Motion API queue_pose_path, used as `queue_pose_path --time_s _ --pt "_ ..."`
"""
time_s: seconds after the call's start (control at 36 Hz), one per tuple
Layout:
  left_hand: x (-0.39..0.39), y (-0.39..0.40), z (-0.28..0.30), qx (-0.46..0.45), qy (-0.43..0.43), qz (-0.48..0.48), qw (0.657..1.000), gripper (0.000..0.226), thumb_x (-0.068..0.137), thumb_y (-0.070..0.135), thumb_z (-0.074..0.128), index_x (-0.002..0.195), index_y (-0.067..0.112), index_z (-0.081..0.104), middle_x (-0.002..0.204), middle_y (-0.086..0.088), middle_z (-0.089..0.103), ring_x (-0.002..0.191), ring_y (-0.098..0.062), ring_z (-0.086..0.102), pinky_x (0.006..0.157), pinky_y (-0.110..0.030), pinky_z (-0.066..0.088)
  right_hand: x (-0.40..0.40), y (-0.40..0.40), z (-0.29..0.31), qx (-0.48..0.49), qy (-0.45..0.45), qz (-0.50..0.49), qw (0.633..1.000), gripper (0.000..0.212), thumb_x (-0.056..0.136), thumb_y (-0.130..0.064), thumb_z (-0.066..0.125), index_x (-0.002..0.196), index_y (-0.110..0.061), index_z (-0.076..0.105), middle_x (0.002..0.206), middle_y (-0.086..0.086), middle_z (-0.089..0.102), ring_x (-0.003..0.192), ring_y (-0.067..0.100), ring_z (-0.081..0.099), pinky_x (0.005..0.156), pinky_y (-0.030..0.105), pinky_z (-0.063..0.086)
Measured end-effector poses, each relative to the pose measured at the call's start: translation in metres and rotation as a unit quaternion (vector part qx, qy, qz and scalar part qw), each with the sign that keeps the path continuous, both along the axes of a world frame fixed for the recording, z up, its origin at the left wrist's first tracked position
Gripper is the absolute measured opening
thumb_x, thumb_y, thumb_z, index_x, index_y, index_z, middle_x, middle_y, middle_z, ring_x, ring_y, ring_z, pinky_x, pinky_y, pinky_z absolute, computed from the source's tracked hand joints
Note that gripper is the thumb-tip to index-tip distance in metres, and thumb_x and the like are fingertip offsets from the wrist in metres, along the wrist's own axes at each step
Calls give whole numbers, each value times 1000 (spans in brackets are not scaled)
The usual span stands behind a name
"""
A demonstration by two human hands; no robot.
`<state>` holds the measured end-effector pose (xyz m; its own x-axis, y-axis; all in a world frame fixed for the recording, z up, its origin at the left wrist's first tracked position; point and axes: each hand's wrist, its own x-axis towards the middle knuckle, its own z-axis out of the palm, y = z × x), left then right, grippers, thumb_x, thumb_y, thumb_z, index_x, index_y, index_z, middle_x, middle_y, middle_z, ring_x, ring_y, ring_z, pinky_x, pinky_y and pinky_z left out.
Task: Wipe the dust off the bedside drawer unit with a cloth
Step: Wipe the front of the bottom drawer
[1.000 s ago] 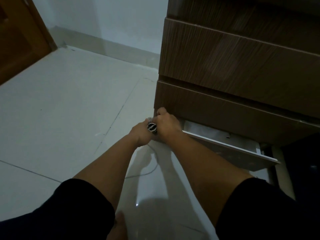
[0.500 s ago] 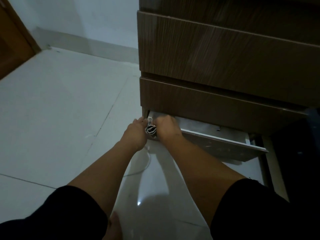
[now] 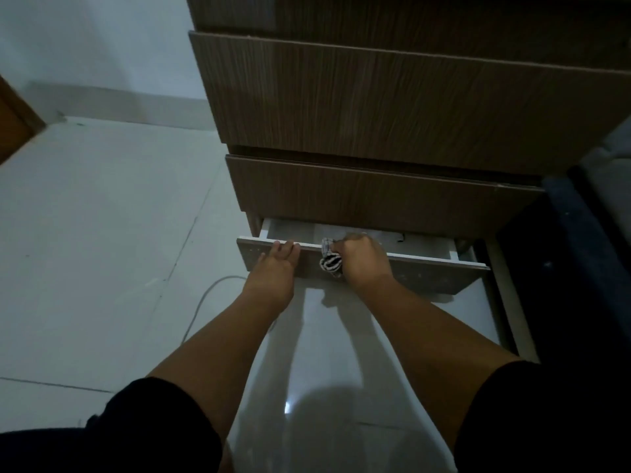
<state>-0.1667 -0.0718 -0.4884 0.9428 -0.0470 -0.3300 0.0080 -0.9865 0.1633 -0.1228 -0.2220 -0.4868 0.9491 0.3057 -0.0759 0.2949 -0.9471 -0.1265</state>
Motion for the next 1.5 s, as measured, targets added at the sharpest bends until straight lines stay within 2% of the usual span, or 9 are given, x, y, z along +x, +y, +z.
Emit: queue_pose_path --time_s 0.28,0.67,0.92,1.03,1.11,1.25,1.36,1.44,1.5 --pt "5 -48 6 33 32 -63 997 72 96 2 42 154 13 1 162 -2 -3 150 -22 -1 122 -37 9 -5 -64 2 -22 -2 -39 999 30 87 -14 60 117 -15 65 112 11 64 106 27 59 91 33 47" --pt "9 -68 7 95 72 -65 991 76 94 3 45 154 9 -1 162 -8 -6 150 -28 -2 122 -42 16 -13 -144 -2 -21 -26 -124 992 27 91 -11 55 117 -13 64 113 11 64 108 27 56 90 33 46" --pt "12 -67 4 94 90 -60 990 81 91 1 48 154 10 -3 161 -8 -10 150 -28 -6 122 -40 16 -20 -185 2 0 -62 -216 974 22 92 -12 54 107 -10 69 103 11 66 98 27 60 78 30 48" --pt "14 -67 2 97 90 -58 990 81 91 2 48 154 10 -3 161 -8 -10 150 -28 -5 121 -40 16 -24 -192 2 33 -62 -267 961 26 91 1 48 111 -3 64 111 14 62 103 28 57 83 33 48" --pt "17 -68 1 98 88 -54 990 81 92 2 48 154 10 -4 161 -8 -11 150 -29 -5 121 -41 16 -27 -190 1 53 -64 -276 957 26 90 2 48 110 -2 65 111 15 62 102 28 59 84 31 48" --pt "26 -70 -3 99 88 -40 990 82 92 5 47 154 10 -6 161 -7 -13 150 -28 -5 121 -41 13 -31 -186 -2 67 -30 -280 957 24 85 -3 61 108 -3 66 109 14 64 102 27 59 84 30 48" --pt "31 -72 -7 92 85 -27 992 86 91 6 50 153 11 -8 160 -6 -16 149 -27 -9 121 -43 11 -33 -183 -6 73 -17 -272 959 33 77 -15 74 109 -10 67 110 10 65 99 25 62 86 32 53" --pt "33 -73 -9 86 74 -19 993 87 91 6 51 153 11 -9 160 -6 -17 149 -27 -10 121 -44 10 -34 -181 -6 78 -31 -268 960 24 86 -10 61 109 -9 67 112 11 63 101 28 60 85 31 50" --pt "34 -76 -11 73 65 -4 995 86 91 5 49 153 11 -10 160 -6 -19 149 -26 -11 122 -44 10 -33 -179 -7 79 -31 -262 961 26 86 -6 57 110 -9 66 112 12 62 102 28 59 84 31 48"
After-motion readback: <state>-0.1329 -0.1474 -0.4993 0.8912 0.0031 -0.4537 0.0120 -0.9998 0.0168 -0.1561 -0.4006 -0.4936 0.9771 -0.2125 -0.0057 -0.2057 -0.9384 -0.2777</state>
